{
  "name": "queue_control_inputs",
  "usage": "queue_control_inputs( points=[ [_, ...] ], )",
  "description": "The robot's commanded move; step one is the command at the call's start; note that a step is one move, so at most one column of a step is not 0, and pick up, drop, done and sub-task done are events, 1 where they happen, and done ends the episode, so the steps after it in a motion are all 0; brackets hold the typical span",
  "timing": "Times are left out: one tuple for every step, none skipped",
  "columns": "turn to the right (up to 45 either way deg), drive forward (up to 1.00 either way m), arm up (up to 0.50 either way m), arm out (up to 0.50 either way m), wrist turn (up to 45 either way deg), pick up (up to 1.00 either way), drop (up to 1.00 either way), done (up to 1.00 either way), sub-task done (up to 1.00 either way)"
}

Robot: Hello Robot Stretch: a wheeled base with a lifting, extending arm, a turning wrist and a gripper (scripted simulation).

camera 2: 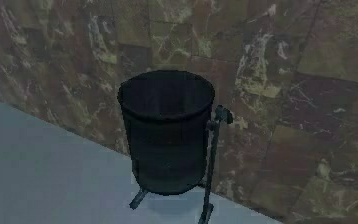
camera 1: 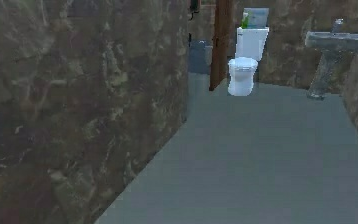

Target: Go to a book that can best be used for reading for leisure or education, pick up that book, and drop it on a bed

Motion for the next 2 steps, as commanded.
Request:
queue_control_inputs(
  points=[
    [15.0,0.0,0.0,0.0,0.0,0.0,0.0,0.0,0.0],
    [0.0,1.0,0.0,0.0,0.0,0.0,0.0,0.0,0.0]
  ],
)
